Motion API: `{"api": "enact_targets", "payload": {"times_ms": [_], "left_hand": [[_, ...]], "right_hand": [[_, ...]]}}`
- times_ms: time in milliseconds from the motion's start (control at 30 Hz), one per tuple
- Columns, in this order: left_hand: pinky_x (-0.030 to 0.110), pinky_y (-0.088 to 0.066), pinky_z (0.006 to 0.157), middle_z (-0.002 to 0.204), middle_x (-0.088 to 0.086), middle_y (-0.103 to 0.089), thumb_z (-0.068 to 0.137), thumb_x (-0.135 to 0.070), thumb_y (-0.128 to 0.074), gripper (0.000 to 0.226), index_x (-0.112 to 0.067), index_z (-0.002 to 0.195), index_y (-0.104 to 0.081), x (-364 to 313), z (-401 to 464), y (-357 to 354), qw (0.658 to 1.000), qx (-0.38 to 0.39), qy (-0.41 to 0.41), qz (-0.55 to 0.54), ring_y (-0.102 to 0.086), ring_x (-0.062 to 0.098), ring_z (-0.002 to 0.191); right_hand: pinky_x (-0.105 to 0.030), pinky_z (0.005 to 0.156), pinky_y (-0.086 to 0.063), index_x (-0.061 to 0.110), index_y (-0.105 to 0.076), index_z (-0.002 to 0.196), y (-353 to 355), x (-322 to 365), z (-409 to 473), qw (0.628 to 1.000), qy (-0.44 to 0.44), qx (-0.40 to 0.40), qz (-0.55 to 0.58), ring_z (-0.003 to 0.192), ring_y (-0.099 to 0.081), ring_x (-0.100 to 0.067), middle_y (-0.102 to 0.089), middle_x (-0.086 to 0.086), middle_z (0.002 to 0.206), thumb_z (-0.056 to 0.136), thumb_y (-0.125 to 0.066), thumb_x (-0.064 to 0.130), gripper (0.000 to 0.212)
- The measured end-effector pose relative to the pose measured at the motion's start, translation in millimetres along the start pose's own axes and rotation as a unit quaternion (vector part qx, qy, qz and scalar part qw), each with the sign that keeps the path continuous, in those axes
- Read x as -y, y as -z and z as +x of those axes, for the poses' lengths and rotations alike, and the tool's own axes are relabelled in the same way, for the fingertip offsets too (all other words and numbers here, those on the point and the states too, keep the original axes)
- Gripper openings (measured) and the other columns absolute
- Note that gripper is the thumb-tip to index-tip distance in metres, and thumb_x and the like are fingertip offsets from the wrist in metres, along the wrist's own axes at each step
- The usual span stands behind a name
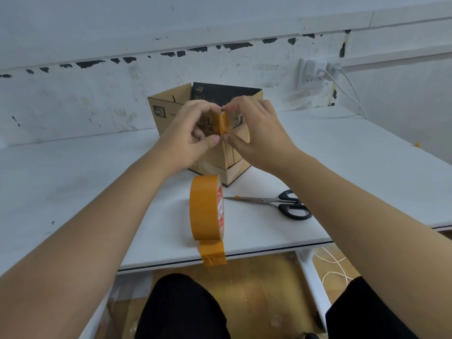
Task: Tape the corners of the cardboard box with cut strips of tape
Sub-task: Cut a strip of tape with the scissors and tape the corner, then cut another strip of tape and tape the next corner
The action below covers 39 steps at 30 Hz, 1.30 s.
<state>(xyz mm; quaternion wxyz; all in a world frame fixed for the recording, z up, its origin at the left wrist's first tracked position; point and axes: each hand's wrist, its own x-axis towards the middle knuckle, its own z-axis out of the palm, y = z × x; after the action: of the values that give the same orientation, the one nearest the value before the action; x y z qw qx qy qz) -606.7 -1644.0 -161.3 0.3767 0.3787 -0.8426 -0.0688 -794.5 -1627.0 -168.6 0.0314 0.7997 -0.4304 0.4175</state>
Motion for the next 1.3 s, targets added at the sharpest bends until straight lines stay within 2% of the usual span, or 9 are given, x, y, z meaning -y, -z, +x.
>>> {"api": "enact_targets", "payload": {"times_ms": [100, 200, 367, 467, 533, 667, 833, 933, 1300], "left_hand": [[0.015, -0.049, 0.081, 0.151, -0.001, -0.027, 0.091, -0.014, -0.061, 0.065, -0.028, 0.147, -0.029, -7.7, -8.6, 8.8, 0.999, 0.012, 0.034, 0.009, -0.061, 0.012, 0.087], [0.007, -0.046, 0.070, 0.146, -0.012, -0.028, 0.094, -0.017, -0.056, 0.061, -0.037, 0.145, -0.029, -23.5, -30.3, 18.4, 0.993, -0.071, 0.095, -0.025, -0.063, 0.001, 0.079], [0.015, -0.042, 0.047, 0.106, -0.021, -0.056, 0.084, -0.029, -0.057, 0.030, -0.050, 0.105, -0.053, -64.6, -103.3, 28.0, 0.958, -0.154, 0.187, -0.154, -0.053, 0.004, 0.057], [0.019, -0.035, 0.040, 0.082, -0.007, -0.060, 0.084, -0.030, -0.054, 0.014, -0.037, 0.095, -0.062, -91.1, -155.5, 25.2, 0.941, -0.099, 0.190, -0.261, -0.042, 0.010, 0.048], [0.015, -0.036, 0.041, 0.067, -0.004, -0.059, 0.087, -0.037, -0.053, 0.015, -0.029, 0.090, -0.065, -100.5, -189.1, 12.2, 0.941, -0.012, 0.205, -0.269, -0.044, 0.007, 0.045], [0.017, -0.042, 0.047, 0.078, -0.005, -0.069, 0.078, -0.071, -0.048, 0.045, -0.034, 0.095, -0.068, -99.5, -226.9, -33.2, 0.898, 0.121, 0.344, -0.247, -0.054, 0.005, 0.051], [0.017, -0.041, 0.045, 0.101, -0.009, -0.072, 0.061, -0.070, -0.070, 0.054, -0.035, 0.103, -0.069, -88.7, -217.1, -79.6, 0.773, -0.054, 0.467, -0.426, -0.060, 0.008, 0.060], [0.017, -0.041, 0.045, 0.080, -0.001, -0.073, 0.057, -0.069, -0.075, 0.049, -0.031, 0.088, -0.073, -90.4, -205.6, -88.1, 0.738, -0.127, 0.468, -0.468, -0.057, 0.007, 0.054], [0.011, -0.041, 0.046, 0.076, -0.005, -0.072, 0.078, -0.046, -0.065, 0.018, -0.031, 0.072, -0.071, -99.1, -204.6, -92.4, 0.747, -0.173, 0.456, -0.452, -0.050, 0.005, 0.040]], "right_hand": [[-0.034, 0.116, -0.023, 0.016, -0.041, 0.142, 6.4, 4.5, -8.1, 0.999, 0.002, 0.042, -0.029, 0.143, -0.026, -0.023, -0.036, -0.003, 0.152, 0.089, -0.061, 0.015, 0.057], [-0.033, 0.120, -0.012, 0.016, -0.023, 0.151, 15.8, 14.2, -21.7, 0.998, -0.007, 0.062, -0.015, 0.148, -0.008, -0.021, -0.016, -0.004, 0.160, 0.089, -0.056, 0.003, 0.072], [-0.001, 0.093, -0.029, 0.019, -0.050, 0.129, 25.9, 36.9, -56.9, 0.995, -0.014, 0.033, 0.090, 0.125, -0.042, -0.014, -0.050, 0.002, 0.135, 0.092, -0.050, 0.007, 0.039], [-0.005, 0.080, -0.039, 0.016, -0.060, 0.107, 22.4, 47.6, -81.8, 0.981, -0.038, 0.041, 0.184, 0.096, -0.052, -0.003, -0.060, 0.007, 0.102, 0.098, -0.046, 0.021, 0.018], [-0.012, 0.072, -0.043, 0.017, -0.062, 0.095, 17.4, 50.0, -93.2, 0.966, -0.061, 0.095, 0.231, 0.085, -0.056, -0.006, -0.064, 0.004, 0.090, 0.100, -0.043, 0.034, 0.026], [-0.023, 0.068, -0.043, 0.011, -0.063, 0.085, 0.6, 54.1, -98.8, 0.958, -0.041, 0.171, 0.228, 0.078, -0.056, -0.012, -0.064, -0.003, 0.080, 0.092, -0.044, 0.051, 0.045], [-0.024, 0.063, -0.044, 0.004, -0.061, 0.083, -19.2, 60.3, -99.7, 0.943, -0.037, 0.174, 0.280, 0.070, -0.054, -0.014, -0.060, -0.007, 0.075, 0.091, -0.051, 0.044, 0.041], [-0.043, 0.063, -0.045, 0.002, -0.060, 0.081, -23.1, 58.0, -103.8, 0.939, -0.039, 0.175, 0.293, 0.067, -0.053, -0.022, -0.058, -0.013, 0.073, 0.094, -0.048, 0.041, 0.042], [-0.047, 0.065, -0.046, 0.002, -0.059, 0.081, -23.8, 56.8, -105.1, 0.932, -0.020, 0.208, 0.296, 0.068, -0.056, -0.026, -0.060, -0.012, 0.074, 0.092, -0.058, 0.032, 0.032]]}}
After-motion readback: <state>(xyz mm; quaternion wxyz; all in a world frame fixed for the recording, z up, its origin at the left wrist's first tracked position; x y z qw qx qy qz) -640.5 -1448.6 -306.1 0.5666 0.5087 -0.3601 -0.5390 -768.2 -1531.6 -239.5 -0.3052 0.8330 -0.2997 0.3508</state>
